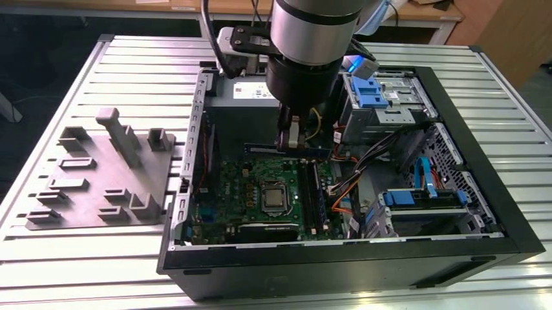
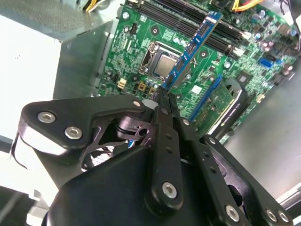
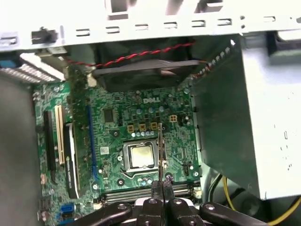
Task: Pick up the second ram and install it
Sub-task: 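Insert the second ram into the second slot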
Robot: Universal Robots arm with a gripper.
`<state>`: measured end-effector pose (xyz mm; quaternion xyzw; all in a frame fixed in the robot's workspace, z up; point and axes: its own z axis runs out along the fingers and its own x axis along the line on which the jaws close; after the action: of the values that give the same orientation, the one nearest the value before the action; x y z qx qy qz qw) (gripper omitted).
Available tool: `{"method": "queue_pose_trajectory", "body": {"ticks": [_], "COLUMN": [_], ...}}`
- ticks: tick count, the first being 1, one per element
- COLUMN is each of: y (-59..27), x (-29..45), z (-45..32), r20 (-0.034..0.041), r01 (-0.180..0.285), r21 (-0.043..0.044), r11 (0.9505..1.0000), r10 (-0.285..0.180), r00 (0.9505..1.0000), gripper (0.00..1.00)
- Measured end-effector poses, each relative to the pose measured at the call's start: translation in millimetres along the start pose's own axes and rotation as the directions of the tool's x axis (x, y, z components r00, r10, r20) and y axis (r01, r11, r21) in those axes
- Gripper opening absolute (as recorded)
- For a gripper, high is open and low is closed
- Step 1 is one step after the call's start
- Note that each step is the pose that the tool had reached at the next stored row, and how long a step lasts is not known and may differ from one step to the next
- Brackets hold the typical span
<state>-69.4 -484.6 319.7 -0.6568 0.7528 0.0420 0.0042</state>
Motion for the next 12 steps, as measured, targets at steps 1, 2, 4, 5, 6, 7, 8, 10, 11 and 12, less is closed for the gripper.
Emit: {"method": "queue_pose_trajectory", "body": {"ticks": [1,2,4,5,6,7,8,10,11,12], "y": [0.0,0.0,0.0,0.0,-0.1,-0.1,-0.1,-0.1,-0.1,-0.1], "x": [0.0,0.0,0.0,0.1,0.1,0.1,0.1,0.1,0.1,0.2], "z": [0.2,0.4,0.8,1.0,1.2,1.4,1.7,2.0,2.1,2.3], "r20": [0.0011,0.0022,0.0044,0.0056,0.0067,0.0078,0.0091,0.0113,0.0127,0.0140], "r01": [-0.020,-0.037,-0.074,-0.092,-0.109,-0.127,-0.146,-0.180,-0.200,-0.217], "r21": [0.0012,0.0023,0.0044,0.0054,0.0064,0.0074,0.0084,0.0102,0.0111,0.0120], "r11": [0.9998,0.9993,0.9973,0.9958,0.9940,0.9918,0.9893,0.9835,0.9798,0.9760], "r10": [0.020,0.037,0.074,0.092,0.109,0.127,0.146,0.180,0.199,0.217], "r00": [0.9998,0.9993,0.9973,0.9958,0.9940,0.9918,0.9893,0.9835,0.9798,0.9761], "gripper": [0.12,0.12,0.12,0.12,0.12,0.12,0.12,0.12,0.12,0.12]}}
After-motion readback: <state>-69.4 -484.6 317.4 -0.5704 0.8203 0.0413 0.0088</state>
